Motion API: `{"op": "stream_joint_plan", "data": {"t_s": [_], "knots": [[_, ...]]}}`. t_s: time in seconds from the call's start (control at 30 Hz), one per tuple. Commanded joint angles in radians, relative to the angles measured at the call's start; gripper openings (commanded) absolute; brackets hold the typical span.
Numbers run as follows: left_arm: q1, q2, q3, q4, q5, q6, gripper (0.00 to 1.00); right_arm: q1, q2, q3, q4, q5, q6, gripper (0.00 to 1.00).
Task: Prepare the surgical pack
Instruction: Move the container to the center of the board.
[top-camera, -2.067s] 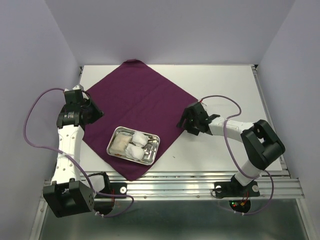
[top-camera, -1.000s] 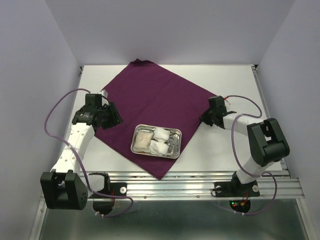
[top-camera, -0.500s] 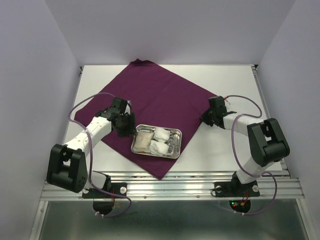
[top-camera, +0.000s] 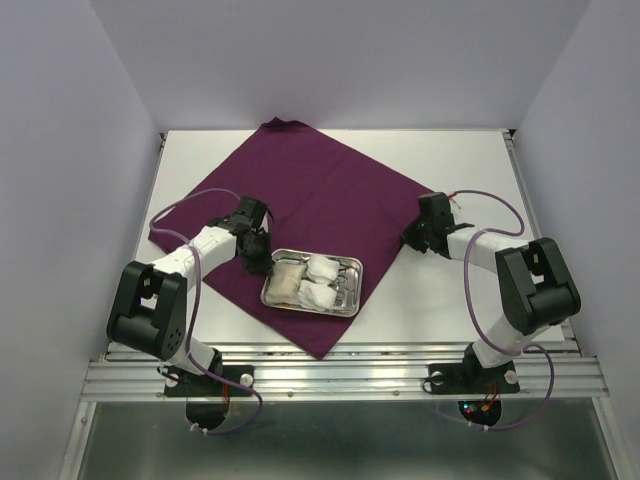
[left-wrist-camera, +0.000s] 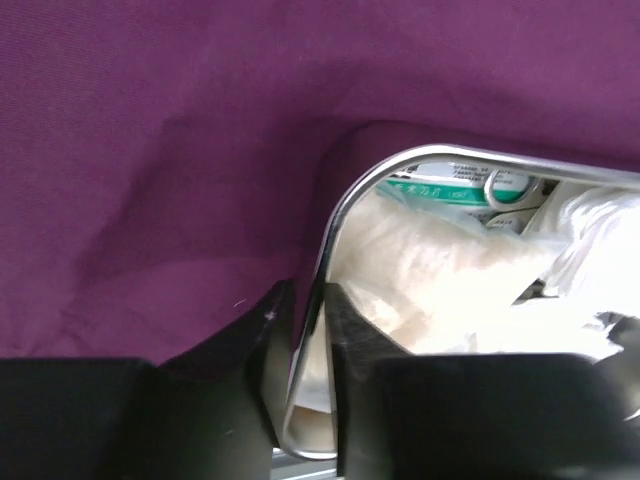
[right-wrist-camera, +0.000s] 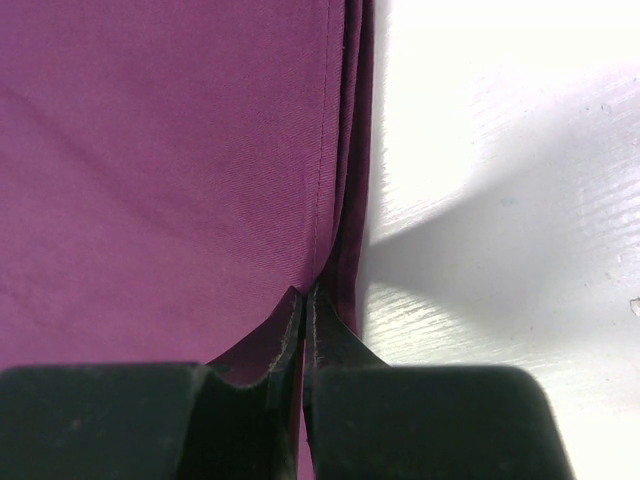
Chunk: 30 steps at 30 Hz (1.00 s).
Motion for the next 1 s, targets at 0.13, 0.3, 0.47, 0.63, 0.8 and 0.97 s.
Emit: {"op": "stream_joint_plan", "data": {"t_s": [0.13, 0.3, 0.47, 0.63, 0.8, 0.97], "knots": [[-0.006, -0.014, 0.073, 0.017, -0.069, -0.042, 0.01, -0.006, -0.043, -0.015, 0.022, 0.01, -0.021, 0.01], [-0.003, -0.012, 0.099, 0.019, -0.112, -0.096, 0.0, -0.006, -0.043, -0.017, 0.02, 0.011, -0.021, 0.01], [0.0, 0.029, 0.127, 0.03, -0.112, -0.097, 0.0, -0.006, -0.046, -0.023, 0.02, 0.01, -0.021, 0.01], [0.014, 0.06, 0.164, 0.02, -0.158, -0.081, 0.0, -0.015, -0.057, -0.035, 0.02, 0.01, -0.024, 0.01], [0.042, 0.09, 0.213, 0.002, -0.175, -0.051, 0.0, -0.024, -0.066, -0.048, 0.02, 0.011, -0.025, 0.01], [0.049, 0.109, 0.24, -0.015, -0.181, -0.025, 0.0, -0.034, -0.071, -0.049, 0.02, 0.008, -0.024, 0.01]]}}
